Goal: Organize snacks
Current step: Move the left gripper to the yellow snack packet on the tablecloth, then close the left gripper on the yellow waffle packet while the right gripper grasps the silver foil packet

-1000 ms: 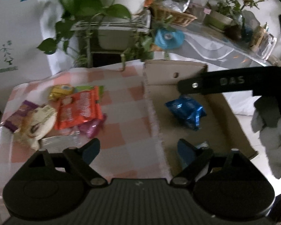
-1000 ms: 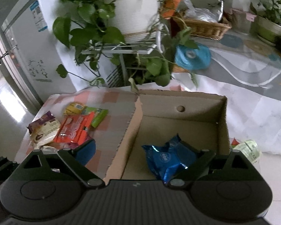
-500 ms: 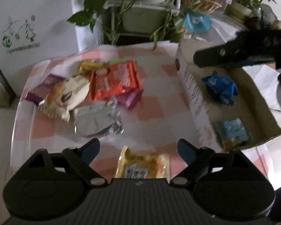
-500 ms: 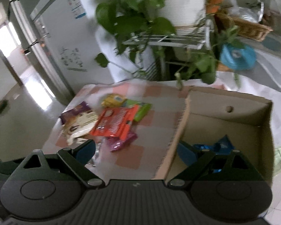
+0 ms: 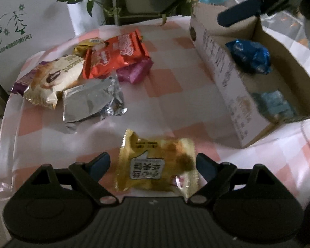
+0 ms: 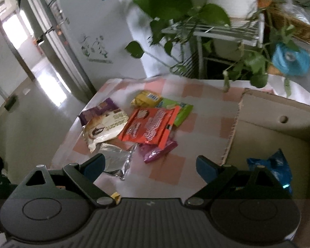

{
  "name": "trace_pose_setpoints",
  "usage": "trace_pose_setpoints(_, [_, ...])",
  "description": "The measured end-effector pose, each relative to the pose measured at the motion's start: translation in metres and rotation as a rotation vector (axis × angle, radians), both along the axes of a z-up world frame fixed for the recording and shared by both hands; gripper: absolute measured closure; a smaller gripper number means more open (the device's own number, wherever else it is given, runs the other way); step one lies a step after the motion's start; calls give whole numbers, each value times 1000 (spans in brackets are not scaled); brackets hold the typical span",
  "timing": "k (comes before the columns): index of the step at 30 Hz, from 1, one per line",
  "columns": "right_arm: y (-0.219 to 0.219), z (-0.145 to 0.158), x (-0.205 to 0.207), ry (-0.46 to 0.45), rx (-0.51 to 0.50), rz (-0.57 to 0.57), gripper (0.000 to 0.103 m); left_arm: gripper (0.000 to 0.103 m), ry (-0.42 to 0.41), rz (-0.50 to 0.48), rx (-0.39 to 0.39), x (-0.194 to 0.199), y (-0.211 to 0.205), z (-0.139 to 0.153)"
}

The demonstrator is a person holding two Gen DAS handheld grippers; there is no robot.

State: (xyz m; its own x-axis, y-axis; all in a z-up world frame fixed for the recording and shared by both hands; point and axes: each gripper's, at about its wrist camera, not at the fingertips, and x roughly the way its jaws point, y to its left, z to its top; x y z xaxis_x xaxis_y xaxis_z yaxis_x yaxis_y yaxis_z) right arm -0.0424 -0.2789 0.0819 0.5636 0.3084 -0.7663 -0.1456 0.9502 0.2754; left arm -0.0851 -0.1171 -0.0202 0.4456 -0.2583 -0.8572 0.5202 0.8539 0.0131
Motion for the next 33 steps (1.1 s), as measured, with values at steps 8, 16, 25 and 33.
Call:
trace_pose_setpoints(8, [25,-16,14,26,42,72,5,29,16,101,-10,18,44,-2])
trace_pose_setpoints(16, [55,-37,30,27,38,156,13,29,21,185,42,39,98,4])
trace_pose_setpoints(25, [84,-60,51,24,-15,217,18,23,18,243,-14,42,120,-2])
trace_pose_setpoints(33, [99,-76,67,-3,-54,215,18,12,38,265,15,43,122,-6])
